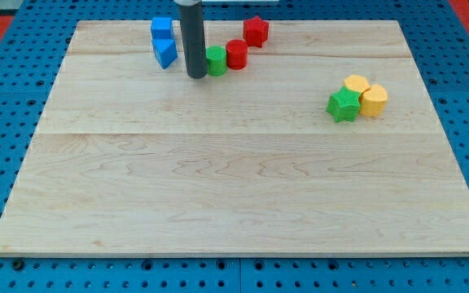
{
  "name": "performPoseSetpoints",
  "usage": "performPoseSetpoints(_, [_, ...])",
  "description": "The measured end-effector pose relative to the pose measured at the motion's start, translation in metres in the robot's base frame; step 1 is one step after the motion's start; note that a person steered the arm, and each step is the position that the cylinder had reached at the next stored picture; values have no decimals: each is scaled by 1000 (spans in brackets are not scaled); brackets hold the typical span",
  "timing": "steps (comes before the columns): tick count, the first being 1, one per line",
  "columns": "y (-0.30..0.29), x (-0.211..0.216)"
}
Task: Push the blue cube left to blue triangle
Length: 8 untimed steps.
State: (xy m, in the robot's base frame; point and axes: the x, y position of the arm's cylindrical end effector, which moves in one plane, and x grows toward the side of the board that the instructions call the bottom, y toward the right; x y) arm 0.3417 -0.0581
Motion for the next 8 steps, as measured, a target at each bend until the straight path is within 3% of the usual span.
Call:
performPoseSetpoints(1, [62, -12])
performPoseSetpoints(2, [86, -41])
performPoseSetpoints(3, [31, -59])
performPoseSetpoints(4, [37, -64])
performPoseSetpoints(5, [135, -64])
performPoseSetpoints(6, [186, -91])
performPoseSetpoints(7, [130, -142])
performPoseSetpoints(8, [68, -123])
